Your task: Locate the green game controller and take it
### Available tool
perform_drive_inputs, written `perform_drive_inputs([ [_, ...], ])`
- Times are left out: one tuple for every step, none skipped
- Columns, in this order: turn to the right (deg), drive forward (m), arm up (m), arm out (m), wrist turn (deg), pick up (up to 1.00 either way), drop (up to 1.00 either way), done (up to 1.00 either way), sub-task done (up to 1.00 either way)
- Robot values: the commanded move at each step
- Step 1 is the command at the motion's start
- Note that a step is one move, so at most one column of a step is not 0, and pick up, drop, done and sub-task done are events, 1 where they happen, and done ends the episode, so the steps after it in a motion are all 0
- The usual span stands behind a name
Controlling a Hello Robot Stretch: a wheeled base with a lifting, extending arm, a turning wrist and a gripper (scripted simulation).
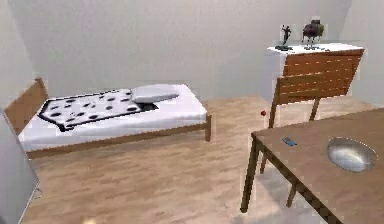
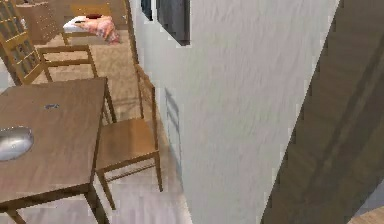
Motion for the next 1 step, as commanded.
perform_drive_inputs([
  [0.0,1.0,0.0,0.0,0.0,0.0,0.0,0.0,0.0],
])
